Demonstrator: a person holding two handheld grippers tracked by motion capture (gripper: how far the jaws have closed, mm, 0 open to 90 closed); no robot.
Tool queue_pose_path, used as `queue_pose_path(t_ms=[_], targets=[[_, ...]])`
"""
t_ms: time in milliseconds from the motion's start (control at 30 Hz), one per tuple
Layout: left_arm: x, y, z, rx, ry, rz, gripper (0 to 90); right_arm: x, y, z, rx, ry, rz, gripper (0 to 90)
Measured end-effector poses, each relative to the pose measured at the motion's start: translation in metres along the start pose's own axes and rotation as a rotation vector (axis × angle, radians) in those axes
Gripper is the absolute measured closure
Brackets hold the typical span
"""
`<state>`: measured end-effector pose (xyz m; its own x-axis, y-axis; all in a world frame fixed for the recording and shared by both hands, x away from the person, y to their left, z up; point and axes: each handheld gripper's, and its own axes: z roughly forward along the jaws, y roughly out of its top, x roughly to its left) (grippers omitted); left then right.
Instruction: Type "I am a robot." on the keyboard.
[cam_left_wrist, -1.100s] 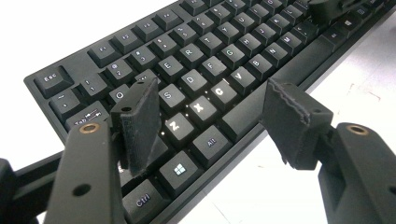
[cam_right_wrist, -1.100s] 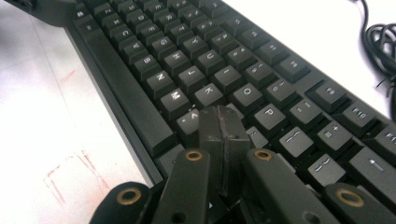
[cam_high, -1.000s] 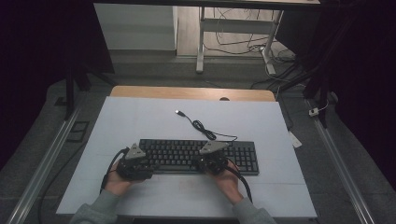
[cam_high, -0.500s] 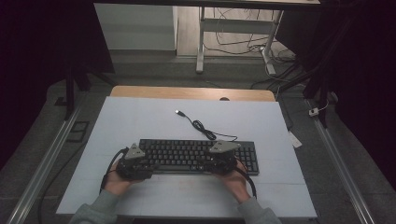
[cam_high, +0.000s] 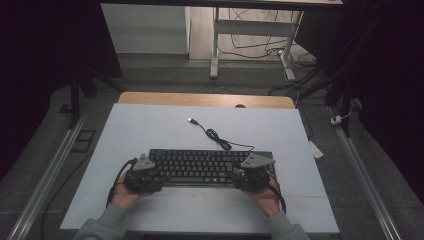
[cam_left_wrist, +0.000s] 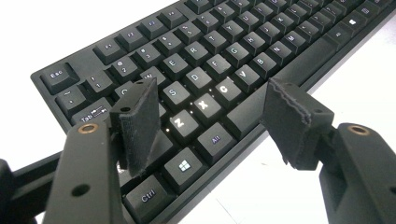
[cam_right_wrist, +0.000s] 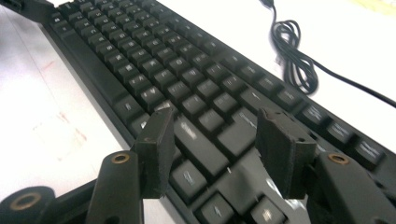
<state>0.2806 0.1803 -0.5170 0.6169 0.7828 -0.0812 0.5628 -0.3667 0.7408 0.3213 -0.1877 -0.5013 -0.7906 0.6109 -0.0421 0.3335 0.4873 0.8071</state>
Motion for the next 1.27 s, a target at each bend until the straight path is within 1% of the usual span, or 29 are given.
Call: queue_pose_path(t_ms=[133, 233, 333, 433, 533, 567, 600, 633, 700, 767, 833, 933, 967, 1000, 1033, 1167, 1267], targets=[[0.001, -0.003, -0.002, -0.001, 0.005, -0.004, 36.5, -0.004, -0.008, -0.011, -0.003, -0.011, 0.008, 46.5], [0.002, -0.006, -0.006, -0.007, 0.008, -0.011, 36.5, -0.006, -0.015, -0.02, 0.001, -0.025, 0.001, 46.3], [0.003, -0.009, -0.009, -0.007, 0.012, -0.017, 36.6, -0.009, -0.023, -0.031, -0.008, -0.032, 0.003, 46.2], [0.004, -0.013, -0.012, -0.006, 0.013, -0.02, 36.6, -0.013, -0.03, -0.042, -0.019, -0.042, 0.019, 46.2], [0.004, -0.017, -0.015, -0.004, 0.013, -0.02, 36.5, -0.018, -0.037, -0.051, -0.027, -0.052, 0.02, 46.1], [0.004, -0.019, -0.016, -0.004, 0.014, -0.02, 36.5, -0.019, -0.039, -0.054, -0.018, -0.063, 0.02, 46.0], [0.004, -0.02, -0.017, -0.004, 0.012, -0.023, 36.5, -0.021, -0.042, -0.056, -0.021, -0.063, 0.021, 46.0], [0.004, -0.021, -0.018, -0.005, 0.014, -0.022, 36.5, -0.021, -0.044, -0.059, -0.017, -0.073, 0.023, 46.0], [0.004, -0.024, -0.021, -0.005, 0.016, -0.025, 36.5, -0.023, -0.048, -0.064, -0.02, -0.068, 0.027, 46.0], [0.004, -0.027, -0.023, -0.008, 0.016, -0.026, 36.5, -0.024, -0.052, -0.069, -0.013, -0.08, 0.024, 45.9], [0.004, -0.029, -0.026, -0.008, 0.016, -0.026, 36.5, -0.026, -0.056, -0.072, -0.006, -0.089, 0.015, 45.9], [0.004, -0.031, -0.028, -0.01, 0.018, -0.025, 36.4, -0.029, -0.06, -0.076, 0.0, -0.088, 0.024, 46.0], [0.004, -0.031, -0.029, -0.011, 0.019, -0.026, 36.4, -0.029, -0.061, -0.077, -0.011, -0.091, 0.032, 45.9], [0.004, -0.032, -0.029, -0.011, 0.019, -0.027, 36.4, -0.03, -0.061, -0.078, -0.002, -0.098, 0.027, 46.0], [0.004, -0.032, -0.029, -0.012, 0.019, -0.027, 36.4, -0.03, -0.062, -0.078, -0.01, -0.089, 0.033, 45.9], [0.004, -0.031, -0.029, -0.012, 0.019, -0.02, 36.4, -0.031, -0.061, -0.079, -0.015, -0.084, 0.029, 45.8], [0.004, -0.031, -0.029, -0.011, 0.022, -0.004, 36.4, -0.031, -0.06, -0.079, -0.015, -0.081, 0.027, 45.5]])
